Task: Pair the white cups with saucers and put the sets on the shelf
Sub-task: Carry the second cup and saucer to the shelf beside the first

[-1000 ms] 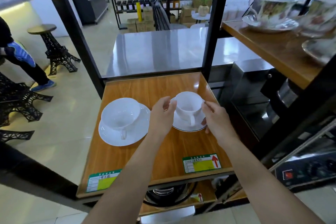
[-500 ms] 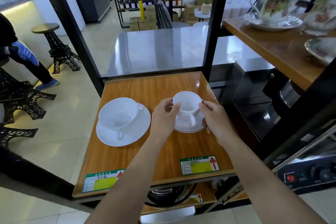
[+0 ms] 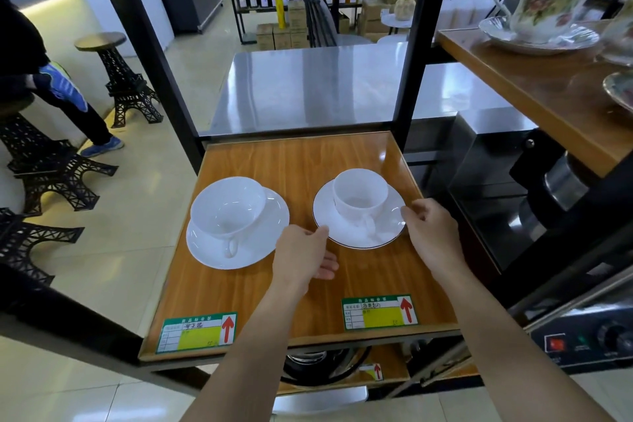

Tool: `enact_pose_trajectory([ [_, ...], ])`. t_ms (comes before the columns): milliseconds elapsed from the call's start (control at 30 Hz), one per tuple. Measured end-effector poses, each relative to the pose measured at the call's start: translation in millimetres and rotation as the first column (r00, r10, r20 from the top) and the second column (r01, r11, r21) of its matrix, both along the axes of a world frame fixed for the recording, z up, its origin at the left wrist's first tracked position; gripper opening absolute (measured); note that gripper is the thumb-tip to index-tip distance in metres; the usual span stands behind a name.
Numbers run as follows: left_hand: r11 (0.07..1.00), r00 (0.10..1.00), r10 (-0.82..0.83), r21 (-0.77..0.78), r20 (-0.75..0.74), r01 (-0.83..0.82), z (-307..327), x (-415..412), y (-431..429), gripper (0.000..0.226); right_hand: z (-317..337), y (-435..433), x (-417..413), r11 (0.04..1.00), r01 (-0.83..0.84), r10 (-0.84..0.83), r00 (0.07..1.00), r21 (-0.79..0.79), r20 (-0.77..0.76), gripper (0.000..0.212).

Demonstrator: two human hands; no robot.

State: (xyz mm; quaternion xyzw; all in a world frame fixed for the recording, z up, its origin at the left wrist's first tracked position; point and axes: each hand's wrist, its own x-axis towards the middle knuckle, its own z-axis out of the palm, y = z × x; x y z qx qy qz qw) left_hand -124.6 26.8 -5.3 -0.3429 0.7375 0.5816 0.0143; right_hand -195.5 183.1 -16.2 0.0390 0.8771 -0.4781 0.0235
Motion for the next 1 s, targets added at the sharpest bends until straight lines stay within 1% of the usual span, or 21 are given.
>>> enact_pose_trajectory([
  [33, 0.997, 1.000, -0.006, 0.073, 0.015, 0.005, -1, 1, 0, 0.024, -1, 0, 0, 1.000, -0.029, 0.029, 1.000, -0.013, 0.008, 0.039],
  [67, 0.994, 1.000, -0.016, 0.107, 0.018, 0.014, -1, 2, 1, 0.026, -1, 0, 0, 0.998, -0.054, 0.055, 0.998, -0.033, 0.011, 0.037],
  [133, 0.991, 1.000, -0.030, 0.127, 0.005, 0.029, -3, 3, 2, 0.028, -1, -1, 1, 0.994, -0.079, 0.081, 0.997, -0.072, 0.018, 0.034],
  [200, 0.989, 0.999, -0.038, 0.145, -0.034, 0.042, -3, 3, 3, 0.026, -1, -1, 1, 0.994, -0.081, 0.083, 0.996, -0.080, 0.019, 0.036],
  [367, 0.988, 0.997, -0.027, 0.149, -0.077, 0.039, -5, 4, 5, 0.022, -2, 0, 4, 0.990, -0.079, 0.082, 0.996, -0.116, 0.021, 0.038],
  [600, 0.990, 0.997, 0.024, 0.141, -0.078, -0.013, -6, 6, 6, 0.024, -9, 1, 4, 0.985, -0.113, 0.115, 0.993, -0.130, 0.005, 0.033],
  [833, 0.978, 0.990, 0.108, 0.186, -0.092, -0.090, -8, 10, 2, 0.021, -12, 3, 3, 0.978, -0.190, 0.188, 0.982, -0.083, -0.035, 0.033],
  [1000, 0.975, 0.988, 0.127, 0.197, -0.093, -0.106, -9, 12, 1, 0.020, -13, 4, 4, 0.972, -0.233, 0.231, 0.972, -0.031, -0.052, 0.037],
])
